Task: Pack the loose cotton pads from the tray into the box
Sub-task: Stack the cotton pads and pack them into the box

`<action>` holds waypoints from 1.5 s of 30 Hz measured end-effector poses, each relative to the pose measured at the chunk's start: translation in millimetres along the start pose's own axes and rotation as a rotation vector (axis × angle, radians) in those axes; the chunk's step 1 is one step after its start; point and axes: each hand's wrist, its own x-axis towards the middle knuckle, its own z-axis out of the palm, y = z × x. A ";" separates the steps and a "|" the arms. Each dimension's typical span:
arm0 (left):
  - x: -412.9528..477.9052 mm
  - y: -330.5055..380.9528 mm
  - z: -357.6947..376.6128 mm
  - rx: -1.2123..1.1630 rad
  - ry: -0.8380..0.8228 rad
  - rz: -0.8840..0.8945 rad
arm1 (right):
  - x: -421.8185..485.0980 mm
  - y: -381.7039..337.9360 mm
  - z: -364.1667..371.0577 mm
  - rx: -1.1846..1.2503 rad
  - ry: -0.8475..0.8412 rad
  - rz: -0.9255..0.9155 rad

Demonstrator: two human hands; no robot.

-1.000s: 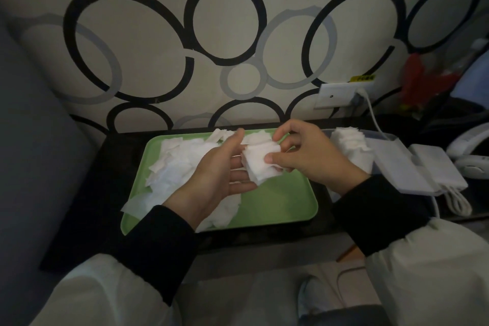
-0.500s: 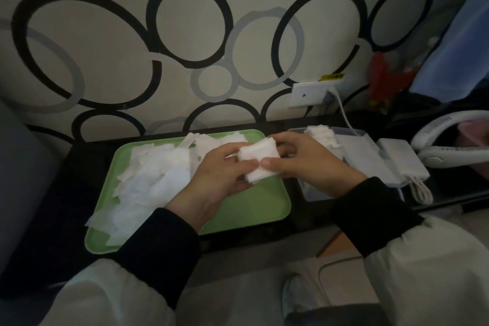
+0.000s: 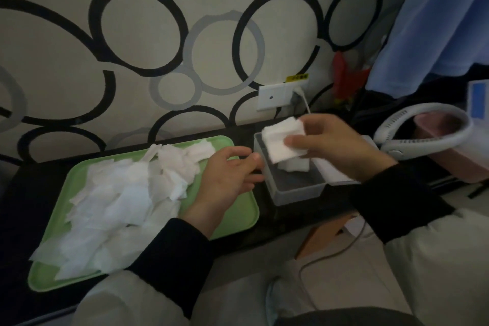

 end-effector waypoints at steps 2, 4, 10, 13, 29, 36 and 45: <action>4.3 -7.7 6.7 0.081 0.003 -0.006 | 8.0 1.5 -23.8 -0.282 0.028 -0.081; 9.3 -17.2 11.2 0.191 -0.025 0.008 | 19.2 10.2 -39.4 -0.587 -0.047 -0.092; 17.9 -33.6 19.5 0.400 -0.141 0.068 | 39.1 30.2 -36.6 -1.090 -0.245 -0.099; 20.4 -36.3 20.8 0.422 -0.138 0.085 | 43.7 31.2 -29.4 -1.174 -0.237 -0.128; 29.3 -40.8 20.4 0.502 -0.138 0.117 | 50.0 36.9 -14.4 -1.236 -0.122 -0.124; 24.6 -37.8 13.7 0.453 -0.163 0.087 | 39.8 30.1 -11.3 -1.191 -0.087 -0.077; -0.1 -16.6 -37.2 0.420 -0.051 0.058 | 18.7 -11.4 15.9 -0.948 -0.002 -0.148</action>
